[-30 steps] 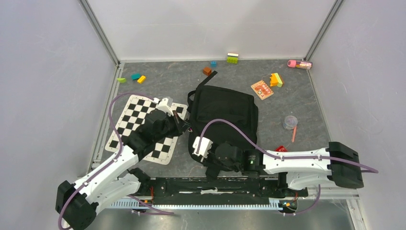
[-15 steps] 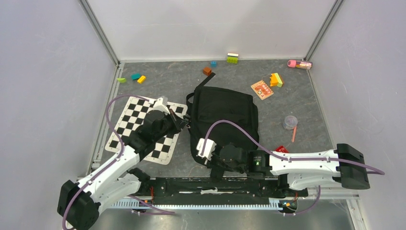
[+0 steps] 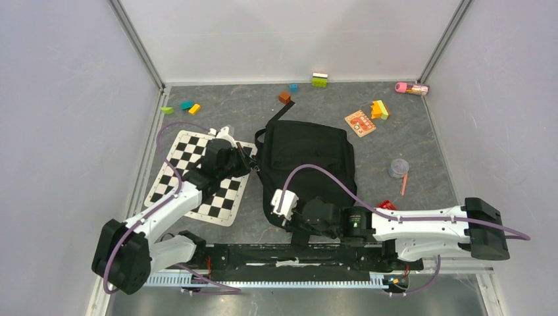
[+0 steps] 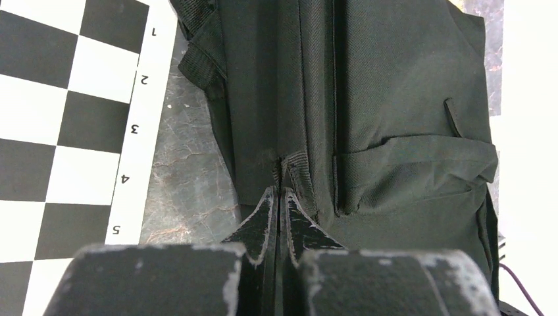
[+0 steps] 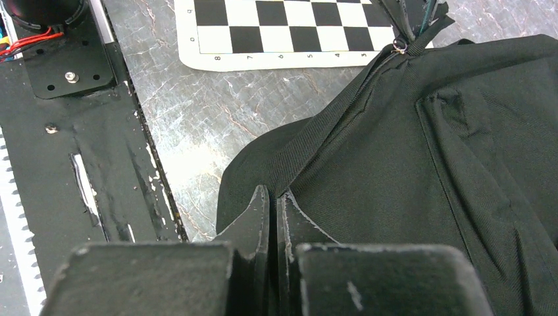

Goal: Pack the student bag
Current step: Zip the student bag at the center of the board, then adjust the student bag at the center of the board.

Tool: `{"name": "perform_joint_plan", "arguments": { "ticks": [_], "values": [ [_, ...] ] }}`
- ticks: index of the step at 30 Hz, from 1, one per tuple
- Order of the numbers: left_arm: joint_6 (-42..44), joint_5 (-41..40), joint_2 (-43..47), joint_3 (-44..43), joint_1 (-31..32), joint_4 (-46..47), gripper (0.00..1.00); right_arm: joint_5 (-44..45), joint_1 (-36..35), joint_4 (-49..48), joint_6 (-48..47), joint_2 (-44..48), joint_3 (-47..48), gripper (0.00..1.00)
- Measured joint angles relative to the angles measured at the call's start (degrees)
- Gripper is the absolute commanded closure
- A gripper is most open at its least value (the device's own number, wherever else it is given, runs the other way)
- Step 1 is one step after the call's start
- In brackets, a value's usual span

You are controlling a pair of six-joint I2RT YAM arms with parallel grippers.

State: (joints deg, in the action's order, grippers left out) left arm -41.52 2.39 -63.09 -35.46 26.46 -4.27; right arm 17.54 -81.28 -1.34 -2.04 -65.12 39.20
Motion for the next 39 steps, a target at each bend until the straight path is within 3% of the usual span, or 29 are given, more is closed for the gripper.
{"name": "perform_joint_plan", "arguments": {
  "ticks": [10, 11, 13, 14, 16, 17, 19, 21, 27, 31, 36, 39],
  "values": [
    [3.0, 2.2, -4.1, -2.5, -0.7, 0.0, 0.98, 0.5, -0.4, 0.1, 2.3, -1.8, 1.2, 1.0],
    [3.5, 2.5, -4.7, -3.2, -0.8, -0.2, 0.91, 0.6, -0.4, 0.2, 2.3, -2.3, 1.7, 1.0],
    [4.4, 2.7, -5.1, -4.4, -1.0, -1.2, 0.61, 0.7, -0.4, 0.3, 2.4, -3.6, 3.0, 0.98],
    [5.2, 2.2, -5.0, -5.0, -1.2, -1.9, 0.38, 0.6, -0.4, 0.5, 2.5, -4.3, 3.7, 0.85],
    [6.4, 0.4, -4.3, -6.2, -2.1, -2.6, 0.05, 0.5, -1.2, 1.5, 3.3, -5.6, 5.1, 0.45],
    [7.1, -0.7, -3.3, -6.8, -2.6, -3.5, 0.01, 0.5, -1.5, 2.0, 4.0, -6.1, 5.7, 0.31],
    [8.7, -2.4, -0.1, -8.0, -3.4, -6.5, 0.0, 1.4, -2.4, 2.6, 4.4, -6.5, 7.9, 0.14],
    [10.1, -3.4, 3.4, -10.0, -3.5, -9.8, 0.0, 3.5, -2.7, 3.4, 5.0, -6.5, 11.1, 0.05],
    [15.3, -2.5, 7.3, -19.7, -3.5, -17.1, 0.0, 7.8, 5.0, 7.6, 5.5, -4.5, 19.4, 0.02],
    [17.3, 1.5, 4.5, -23.0, -3.4, -19.6, 0.0, 8.2, 15.1, 11.8, 6.1, -2.8, 19.8, 0.11],
    [18.7, 6.5, -4.5, -25.1, -2.2, -21.2, 0.0, 6.3, 27.8, 16.1, 6.6, -3.2, 19.4, 0.3],
    [19.5, 7.9, -10.7, -26.9, -1.2, -22.4, 0.0, 4.0, 34.7, 16.8, 6.6, -4.8, 19.2, 0.29]
  ]
}}
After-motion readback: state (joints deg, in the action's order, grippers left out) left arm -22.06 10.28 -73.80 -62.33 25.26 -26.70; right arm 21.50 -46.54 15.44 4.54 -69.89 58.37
